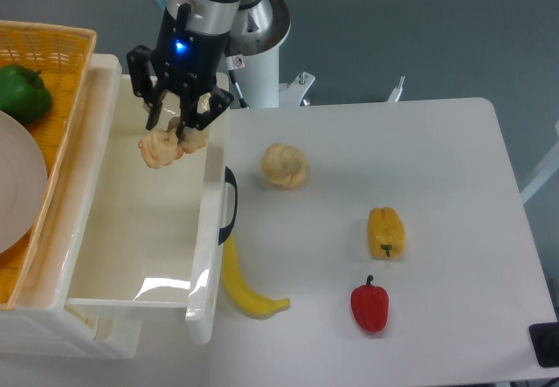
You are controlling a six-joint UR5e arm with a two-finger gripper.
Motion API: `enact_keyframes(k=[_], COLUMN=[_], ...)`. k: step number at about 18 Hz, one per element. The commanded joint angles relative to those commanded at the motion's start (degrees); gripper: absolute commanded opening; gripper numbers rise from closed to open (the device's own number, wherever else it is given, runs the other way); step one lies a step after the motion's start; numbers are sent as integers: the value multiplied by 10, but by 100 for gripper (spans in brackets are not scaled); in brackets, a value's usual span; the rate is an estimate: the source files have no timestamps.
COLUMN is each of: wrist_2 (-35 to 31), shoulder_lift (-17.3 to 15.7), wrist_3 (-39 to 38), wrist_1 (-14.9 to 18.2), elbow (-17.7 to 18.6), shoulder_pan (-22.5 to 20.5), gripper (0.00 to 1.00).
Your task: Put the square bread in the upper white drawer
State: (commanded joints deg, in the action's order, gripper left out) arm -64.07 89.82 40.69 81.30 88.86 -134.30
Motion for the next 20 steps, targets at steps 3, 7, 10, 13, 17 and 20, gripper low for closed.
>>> enact_keyframes(k=[3,7,10,13,17,20], wrist_2=[0,0,0,0,-1,-1], shoulder_lift=[3,4,8,12,18,17], wrist_3=[0,1,1,2,-1,2], wrist_1=[0,-1,-1,-2,-12,-14], elbow=[1,0,0,0,0,-1], shoulder_pan=[1,4,8,9,17,17], gripper=[54,55,56,59,67,87])
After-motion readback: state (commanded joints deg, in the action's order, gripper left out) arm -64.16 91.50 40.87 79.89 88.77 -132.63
